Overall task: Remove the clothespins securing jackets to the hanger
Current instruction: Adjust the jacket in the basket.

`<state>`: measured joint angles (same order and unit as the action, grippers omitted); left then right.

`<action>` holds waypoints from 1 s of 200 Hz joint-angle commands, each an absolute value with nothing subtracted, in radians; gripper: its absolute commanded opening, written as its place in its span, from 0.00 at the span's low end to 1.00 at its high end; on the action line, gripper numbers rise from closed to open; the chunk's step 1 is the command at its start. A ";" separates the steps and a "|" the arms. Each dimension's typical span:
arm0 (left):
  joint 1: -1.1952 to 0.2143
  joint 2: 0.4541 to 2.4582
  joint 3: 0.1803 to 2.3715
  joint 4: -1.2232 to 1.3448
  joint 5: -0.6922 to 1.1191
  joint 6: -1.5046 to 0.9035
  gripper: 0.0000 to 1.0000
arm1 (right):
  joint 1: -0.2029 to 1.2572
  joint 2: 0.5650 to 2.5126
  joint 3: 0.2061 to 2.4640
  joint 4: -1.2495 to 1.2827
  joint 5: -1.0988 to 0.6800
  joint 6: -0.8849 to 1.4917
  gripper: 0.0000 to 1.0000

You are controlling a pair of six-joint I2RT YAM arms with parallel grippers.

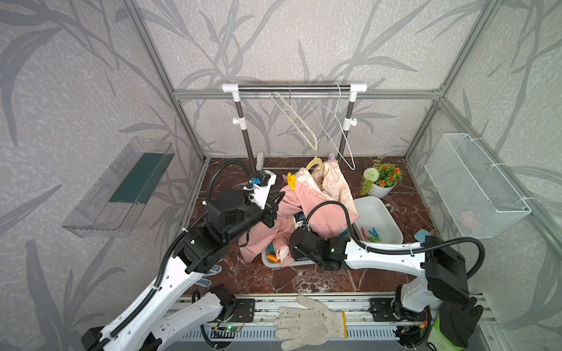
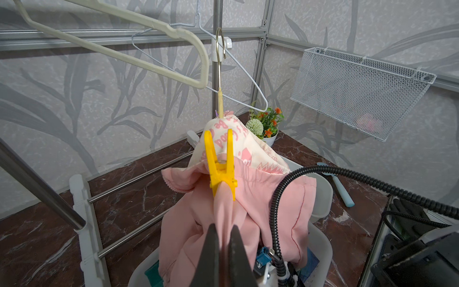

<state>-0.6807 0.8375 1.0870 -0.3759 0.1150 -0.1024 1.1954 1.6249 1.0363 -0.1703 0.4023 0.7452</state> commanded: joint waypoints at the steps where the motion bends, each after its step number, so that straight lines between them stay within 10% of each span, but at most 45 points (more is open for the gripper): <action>1: -0.688 0.778 1.042 -0.290 0.137 -0.144 0.00 | 1.163 1.701 1.036 -0.192 0.456 0.755 0.08; 65: -0.702 0.670 0.836 -0.229 0.087 -0.141 0.00 | 1.181 1.657 0.958 -0.120 0.401 0.706 0.74; 200: -0.846 0.650 0.761 -0.237 -0.178 0.050 0.00 | 1.266 1.335 1.042 -0.393 0.351 0.584 0.94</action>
